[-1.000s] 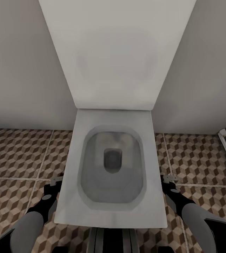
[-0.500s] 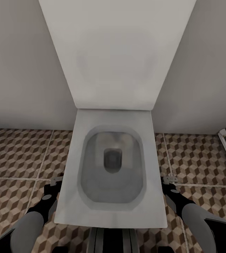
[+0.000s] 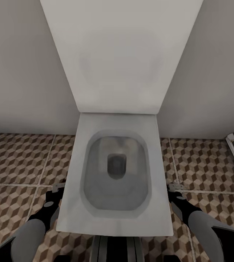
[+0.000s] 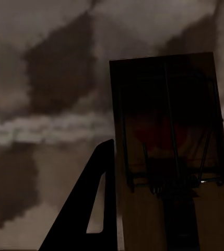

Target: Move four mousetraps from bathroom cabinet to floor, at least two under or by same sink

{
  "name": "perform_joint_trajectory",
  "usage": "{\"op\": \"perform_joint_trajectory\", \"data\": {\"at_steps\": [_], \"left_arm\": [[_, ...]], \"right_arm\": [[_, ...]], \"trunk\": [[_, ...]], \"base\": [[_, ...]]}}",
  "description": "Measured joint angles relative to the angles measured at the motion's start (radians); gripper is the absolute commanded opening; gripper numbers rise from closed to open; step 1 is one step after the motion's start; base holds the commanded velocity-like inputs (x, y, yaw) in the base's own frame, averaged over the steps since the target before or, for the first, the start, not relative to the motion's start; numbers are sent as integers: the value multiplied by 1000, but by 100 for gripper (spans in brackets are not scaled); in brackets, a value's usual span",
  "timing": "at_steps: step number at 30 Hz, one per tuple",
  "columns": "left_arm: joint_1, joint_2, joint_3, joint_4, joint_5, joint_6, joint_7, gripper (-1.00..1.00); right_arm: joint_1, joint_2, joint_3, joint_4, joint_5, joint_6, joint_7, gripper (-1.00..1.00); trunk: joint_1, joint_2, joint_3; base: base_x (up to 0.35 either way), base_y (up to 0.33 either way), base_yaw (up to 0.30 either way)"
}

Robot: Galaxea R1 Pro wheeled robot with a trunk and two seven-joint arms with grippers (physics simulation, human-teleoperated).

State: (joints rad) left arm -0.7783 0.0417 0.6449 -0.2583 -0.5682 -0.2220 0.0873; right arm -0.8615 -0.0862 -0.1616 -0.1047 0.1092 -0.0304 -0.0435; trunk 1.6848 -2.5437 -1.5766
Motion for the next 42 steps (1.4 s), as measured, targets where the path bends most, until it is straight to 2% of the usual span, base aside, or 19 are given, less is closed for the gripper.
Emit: {"op": "perform_joint_trajectory", "data": {"at_steps": [22, 42], "left_arm": [[0, 0, 0, 0, -1, 0, -23, -100], [0, 0, 0, 0, -1, -1, -25, -100]], "right_arm": [[0, 0, -1, 1, -4, 14, -3, -100], [-1, 6, -5, 1, -2, 59, -4, -100]], "trunk": [[0, 0, 0], [0, 0, 0]], "base": [[0, 0, 0], [0, 0, 0]]}}
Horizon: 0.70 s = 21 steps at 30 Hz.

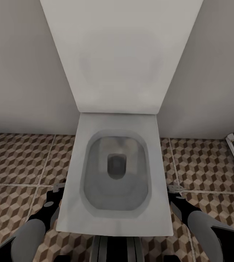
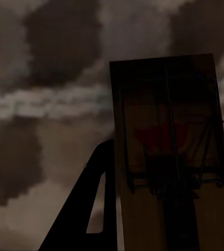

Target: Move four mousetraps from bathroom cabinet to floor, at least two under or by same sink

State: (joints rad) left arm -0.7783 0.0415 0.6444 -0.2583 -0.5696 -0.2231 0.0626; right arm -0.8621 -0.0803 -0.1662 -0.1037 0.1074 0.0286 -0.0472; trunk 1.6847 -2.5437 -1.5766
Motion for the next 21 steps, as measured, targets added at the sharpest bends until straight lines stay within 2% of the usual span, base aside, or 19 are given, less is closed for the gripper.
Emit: {"op": "perform_joint_trajectory", "data": {"at_steps": [19, 20, 21], "left_arm": [[0, 0, 0, 2, 0, 0, 0, -100], [0, 0, 0, 2, 0, 0, 0, -100], [0, 0, 0, 2, 0, 0, 0, -100]], "right_arm": [[0, 3, 5, 0, -2, 2, -3, -100], [0, 3, 5, 0, -2, 2, -3, 100], [0, 3, 3, 1, -4, 2, -3, 100]], "trunk": [[0, 0, 0], [0, 0, 0], [0, 0, 0]], "base": [[0, 0, 0], [0, 0, 0], [0, 0, 0]]}}
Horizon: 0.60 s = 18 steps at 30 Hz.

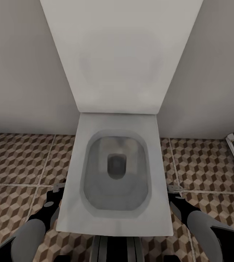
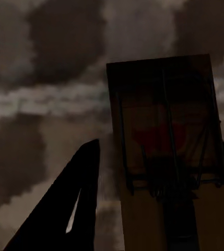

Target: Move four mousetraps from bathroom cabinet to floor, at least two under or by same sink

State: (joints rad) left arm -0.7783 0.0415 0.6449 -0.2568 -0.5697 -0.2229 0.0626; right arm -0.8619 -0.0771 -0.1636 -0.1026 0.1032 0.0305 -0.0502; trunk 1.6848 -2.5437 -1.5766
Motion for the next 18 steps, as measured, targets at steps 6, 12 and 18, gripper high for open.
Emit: {"op": "perform_joint_trajectory", "data": {"at_steps": [6, 12, 18], "left_arm": [[0, 0, -1, 0, 0, 1, 0, -100], [0, 0, 0, 0, 0, 0, 0, -100], [0, 0, 0, 0, 0, 1, 0, -100]], "right_arm": [[0, 0, 1, 0, 0, 0, -2, 100], [0, 0, 0, 0, 0, 0, -2, 100], [0, 0, 0, -1, 0, 0, -2, 100]], "trunk": [[0, 0, 0], [0, 0, 0], [0, 0, 0]], "base": [[0, 0, 0], [0, 0, 0], [0, 0, 0]]}}
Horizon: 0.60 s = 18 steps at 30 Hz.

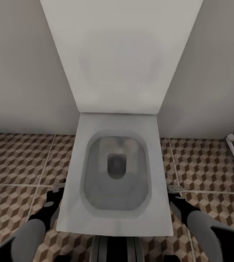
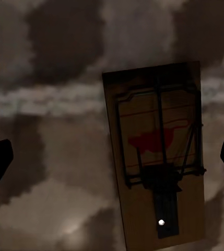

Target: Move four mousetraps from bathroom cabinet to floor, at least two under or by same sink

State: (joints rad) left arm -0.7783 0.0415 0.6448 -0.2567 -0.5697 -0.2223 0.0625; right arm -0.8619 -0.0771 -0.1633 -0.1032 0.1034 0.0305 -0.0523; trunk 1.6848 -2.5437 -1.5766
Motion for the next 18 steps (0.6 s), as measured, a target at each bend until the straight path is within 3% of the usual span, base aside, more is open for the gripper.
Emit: {"op": "perform_joint_trajectory", "data": {"at_steps": [18], "left_arm": [[0, 0, 0, 5, 0, 0, 0, -100]], "right_arm": [[0, 0, 0, 0, 0, -7, 0, 100]], "trunk": [[0, 0, 0]], "base": [[0, 0, 0]]}}
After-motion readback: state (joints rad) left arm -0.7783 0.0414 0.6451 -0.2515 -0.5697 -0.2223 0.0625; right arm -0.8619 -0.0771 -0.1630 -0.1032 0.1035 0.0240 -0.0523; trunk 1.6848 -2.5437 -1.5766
